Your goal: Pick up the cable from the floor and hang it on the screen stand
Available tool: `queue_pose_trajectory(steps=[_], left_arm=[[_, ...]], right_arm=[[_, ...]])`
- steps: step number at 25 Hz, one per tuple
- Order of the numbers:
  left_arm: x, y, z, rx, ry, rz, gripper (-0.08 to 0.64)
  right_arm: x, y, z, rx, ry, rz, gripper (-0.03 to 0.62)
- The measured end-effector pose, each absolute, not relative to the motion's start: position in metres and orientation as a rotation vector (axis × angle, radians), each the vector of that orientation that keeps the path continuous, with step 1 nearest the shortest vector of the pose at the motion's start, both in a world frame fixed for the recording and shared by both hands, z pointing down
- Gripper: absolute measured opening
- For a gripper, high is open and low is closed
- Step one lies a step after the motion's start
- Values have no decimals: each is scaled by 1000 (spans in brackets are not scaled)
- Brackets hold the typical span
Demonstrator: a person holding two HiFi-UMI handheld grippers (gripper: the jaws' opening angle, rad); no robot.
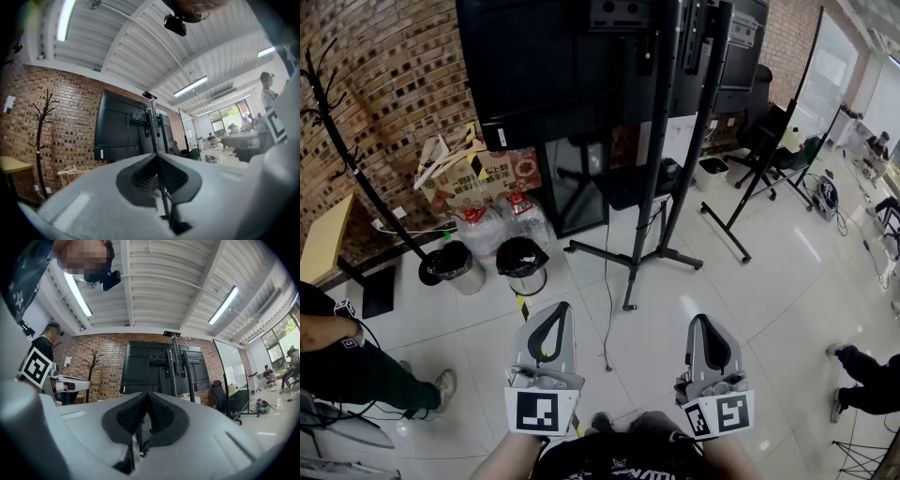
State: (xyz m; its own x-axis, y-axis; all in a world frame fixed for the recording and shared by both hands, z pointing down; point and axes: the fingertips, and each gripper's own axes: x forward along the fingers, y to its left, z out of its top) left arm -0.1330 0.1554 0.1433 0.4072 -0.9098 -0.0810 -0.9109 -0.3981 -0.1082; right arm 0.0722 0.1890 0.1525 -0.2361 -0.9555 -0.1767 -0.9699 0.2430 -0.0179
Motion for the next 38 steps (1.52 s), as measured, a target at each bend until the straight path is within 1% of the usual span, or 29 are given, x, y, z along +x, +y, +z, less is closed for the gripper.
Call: queue_pose_trajectory(steps=[6, 17, 24, 29, 31, 35, 38], left_arm=[[-151, 134, 144, -2493, 1686, 60, 5], [-152, 74, 156, -2377, 1819, 8, 5], [-142, 18, 188, -2259, 1889, -119, 5], [-141, -25, 209, -2194, 1924, -248, 6], [-144, -36, 221, -2179, 1955, -272, 5], [-152, -52, 269, -2151, 1999, -306, 6], [-160, -59, 327, -2159, 2025, -315, 5]], right_arm=[[63, 174, 158, -1805, 2360, 154, 8], [81, 84, 189, -1726, 2415, 64, 8], [116, -2, 248, -1688, 2535, 85, 8], [112, -49, 286, -1548, 2811, 340, 8], [109, -62, 300, -1480, 2875, 371, 8], [103, -91, 346, -1431, 2933, 382, 8], [99, -104, 413, -1437, 3006, 346, 8]])
